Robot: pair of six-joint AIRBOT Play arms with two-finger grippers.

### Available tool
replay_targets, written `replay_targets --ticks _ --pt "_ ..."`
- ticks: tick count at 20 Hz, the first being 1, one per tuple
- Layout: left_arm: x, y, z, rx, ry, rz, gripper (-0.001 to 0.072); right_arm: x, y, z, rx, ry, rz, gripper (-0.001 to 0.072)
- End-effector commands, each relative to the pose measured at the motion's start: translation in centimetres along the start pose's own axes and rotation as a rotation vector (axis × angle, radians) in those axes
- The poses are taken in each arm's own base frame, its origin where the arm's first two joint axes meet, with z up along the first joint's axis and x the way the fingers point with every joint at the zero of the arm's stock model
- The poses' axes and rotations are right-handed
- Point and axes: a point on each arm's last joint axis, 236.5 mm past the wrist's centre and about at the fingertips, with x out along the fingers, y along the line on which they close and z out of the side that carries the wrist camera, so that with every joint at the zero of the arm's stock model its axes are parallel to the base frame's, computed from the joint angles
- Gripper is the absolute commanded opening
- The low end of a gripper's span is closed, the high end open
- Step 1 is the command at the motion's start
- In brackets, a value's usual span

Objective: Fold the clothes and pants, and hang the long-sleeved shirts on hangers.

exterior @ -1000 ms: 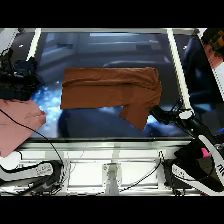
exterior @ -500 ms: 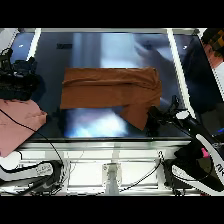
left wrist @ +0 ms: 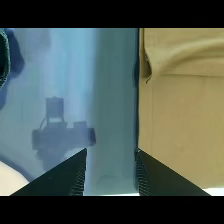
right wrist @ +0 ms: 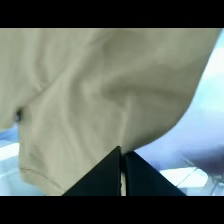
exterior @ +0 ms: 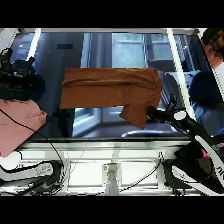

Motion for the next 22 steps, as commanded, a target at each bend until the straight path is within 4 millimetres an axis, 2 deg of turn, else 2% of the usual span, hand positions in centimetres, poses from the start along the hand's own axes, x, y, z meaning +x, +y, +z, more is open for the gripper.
replay_targets --ticks 1,4,6,9,13,22 --pt "0.0 0.3 -0.5 0.003 0.020 0.007 0.0362 -1.4 1.4 1.1 -0.031 -0.053 0.035 0.0016" --pt "0.3 1.3 -1.7 -0.035 0.037 0.008 0.0362 -2.8 2.7 1.8 -0.052 -0.092 0.069 0.0016" --pt "1.0 1.2 -3.2 -0.102 0.059 -0.038 0.0363 -2.8 2.7 1.5 -0.053 -0.079 0.071 0.0016" --pt "2.9 -0.3 -6.2 -0.165 0.092 -0.141 0.0363 -2.8 2.7 1.4 -0.053 -0.075 0.071 0.0016" --pt "5.3 -1.8 -9.9 -0.132 0.167 -0.193 0.0363 -2.8 2.7 1.4 -0.054 -0.075 0.070 0.0016" --pt "8.0 -3.1 -13.9 -0.181 0.307 -0.263 0.0364 -2.8 2.7 1.5 -0.055 -0.078 0.069 0.0016"
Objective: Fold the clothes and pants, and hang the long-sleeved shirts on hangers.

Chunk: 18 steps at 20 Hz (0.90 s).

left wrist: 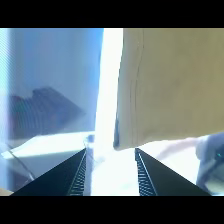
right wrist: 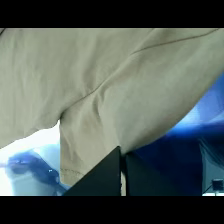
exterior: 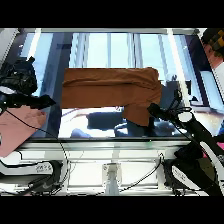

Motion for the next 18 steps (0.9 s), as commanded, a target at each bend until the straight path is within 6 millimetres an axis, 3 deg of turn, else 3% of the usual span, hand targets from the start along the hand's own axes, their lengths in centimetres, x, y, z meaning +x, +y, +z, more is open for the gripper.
replay_targets --ticks 1,6,13,14,16,18 --pt "1.3 -0.1 -1.4 -0.016 0.049 -0.023 0.0363 0.0 0.0 0.2 -0.001 -0.007 0.000 0.0016" --pt "3.0 -1.0 -2.0 -0.034 0.082 -0.064 0.0364 0.0 0.0 0.3 0.000 -0.011 -0.001 0.0016" --pt "4.9 -1.9 0.3 -0.097 0.001 -0.104 0.0350 0.0 0.0 0.2 0.000 -0.008 0.000 0.0016" --pt "4.9 -2.1 0.8 -0.110 -0.020 -0.114 0.0291 0.0 0.0 0.2 0.000 -0.009 0.000 0.0016" --pt "4.8 -2.9 1.4 -0.120 -0.043 -0.145 0.0016 0.0 0.1 0.2 0.001 -0.009 0.001 0.0016" --pt "4.3 -4.0 1.9 -0.125 -0.059 -0.190 0.0015 -0.2 0.3 0.3 0.000 -0.015 0.007 0.0016"
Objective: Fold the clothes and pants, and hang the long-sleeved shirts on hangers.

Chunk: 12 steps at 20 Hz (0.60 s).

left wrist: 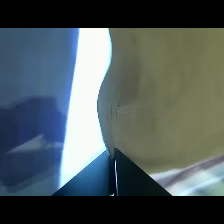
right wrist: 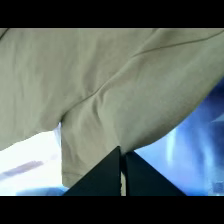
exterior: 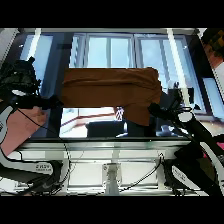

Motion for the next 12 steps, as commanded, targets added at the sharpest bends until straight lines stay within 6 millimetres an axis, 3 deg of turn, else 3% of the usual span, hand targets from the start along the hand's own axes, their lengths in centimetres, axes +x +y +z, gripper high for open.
replay_targets --ticks 1,4,8,12 --pt "-0.6 -2.3 1.1 -0.009 -0.045 -0.083 0.0015 -0.3 0.4 0.2 -0.004 -0.011 0.010 0.0016" --pt "-3.0 -3.6 1.7 0.032 -0.088 -0.086 0.0014 -1.6 1.7 0.4 -0.029 -0.025 0.046 0.0015" --pt "-6.9 -5.2 1.9 0.082 -0.136 -0.093 0.0014 -2.9 2.6 -1.5 -0.056 0.046 0.067 0.0015" --pt "-9.3 -4.5 0.2 0.126 -0.106 0.005 0.0014 -4.4 3.5 -1.7 -0.077 0.035 0.084 0.0015"
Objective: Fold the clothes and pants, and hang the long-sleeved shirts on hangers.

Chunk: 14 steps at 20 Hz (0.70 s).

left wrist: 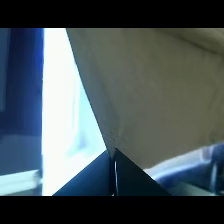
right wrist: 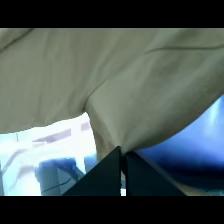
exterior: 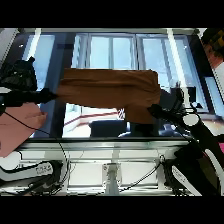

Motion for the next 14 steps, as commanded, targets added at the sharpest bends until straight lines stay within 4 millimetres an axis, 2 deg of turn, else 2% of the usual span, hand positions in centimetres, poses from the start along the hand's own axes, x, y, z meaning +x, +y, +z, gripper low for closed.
replay_targets --ticks 1,4,5,6,8,11,12,14 --pt "-2.5 -0.4 -1.5 0.057 0.039 0.055 0.0014 -1.5 1.2 -0.6 -0.026 0.008 0.025 0.0015" --pt "-4.2 -2.1 -0.4 0.059 -0.036 0.055 0.0014 -2.9 1.7 -0.6 -0.044 -0.012 0.026 0.0015" --pt "-4.5 -2.6 0.2 0.061 -0.067 0.051 0.0014 -3.1 1.9 0.0 -0.045 -0.038 0.031 0.0015" --pt "-4.7 -2.9 0.9 0.059 -0.099 0.047 0.0014 -3.2 2.1 1.0 -0.033 -0.082 0.039 0.0015" --pt "-5.0 -3.0 2.7 0.042 -0.176 0.043 0.0015 -3.8 2.3 4.8 -0.006 -0.245 0.047 0.0015" --pt "-6.1 -3.1 7.5 -0.040 -0.388 0.018 0.0015 -6.0 1.8 11.0 0.046 -0.523 0.044 0.0015" --pt "-6.3 -3.1 8.7 -0.074 -0.438 0.001 0.0015 -6.3 1.4 12.1 0.079 -0.571 0.043 0.0015" --pt "-5.7 -2.5 9.7 -0.094 -0.471 0.015 0.0015 -4.9 0.4 12.4 0.123 -0.554 0.020 0.0015"
